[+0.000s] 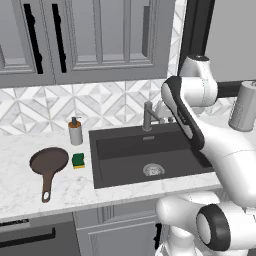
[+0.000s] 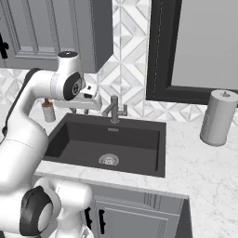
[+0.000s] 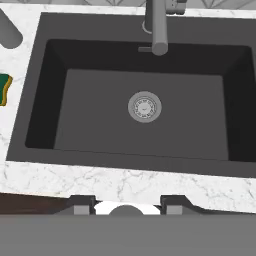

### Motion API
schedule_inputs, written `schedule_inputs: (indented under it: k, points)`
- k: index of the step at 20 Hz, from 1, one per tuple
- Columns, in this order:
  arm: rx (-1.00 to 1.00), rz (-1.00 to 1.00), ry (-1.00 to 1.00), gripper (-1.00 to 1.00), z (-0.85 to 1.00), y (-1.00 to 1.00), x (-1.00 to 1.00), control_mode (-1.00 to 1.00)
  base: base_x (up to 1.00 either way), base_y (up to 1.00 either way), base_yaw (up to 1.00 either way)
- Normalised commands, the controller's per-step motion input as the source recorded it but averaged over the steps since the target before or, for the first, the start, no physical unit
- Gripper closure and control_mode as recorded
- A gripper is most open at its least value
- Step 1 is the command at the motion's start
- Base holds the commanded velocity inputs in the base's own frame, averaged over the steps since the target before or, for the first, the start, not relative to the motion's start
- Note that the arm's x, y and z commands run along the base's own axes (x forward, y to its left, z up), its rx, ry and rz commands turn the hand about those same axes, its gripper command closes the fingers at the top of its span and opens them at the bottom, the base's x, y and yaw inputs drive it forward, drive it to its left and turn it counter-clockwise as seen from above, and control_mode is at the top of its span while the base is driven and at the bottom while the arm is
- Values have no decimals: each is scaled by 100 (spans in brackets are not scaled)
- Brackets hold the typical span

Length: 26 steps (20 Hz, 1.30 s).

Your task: Pick the pan and sponge and place them into the sink. Then turn on the water.

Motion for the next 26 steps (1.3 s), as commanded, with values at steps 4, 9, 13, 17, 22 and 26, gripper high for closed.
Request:
schedule_inputs:
  k: [4, 9, 13, 17, 22, 26]
  points:
    - [1, 0, 0, -100, 0, 44, 5, -100, 0, 0, 0]
    - [0, 0, 0, -100, -8, 100, 0, -100, 0, 0, 0]
    - [0, 0, 0, -100, -34, 100, 0, -100, 0, 0, 0]
    - [0, 0, 0, -100, -63, 100, 0, -100, 0, 0, 0]
    - [0, 1, 0, -100, -53, 77, -3, -100, 0, 0, 0]
    - [0, 0, 0, -100, -5, 2, 0, -100, 0, 0, 0]
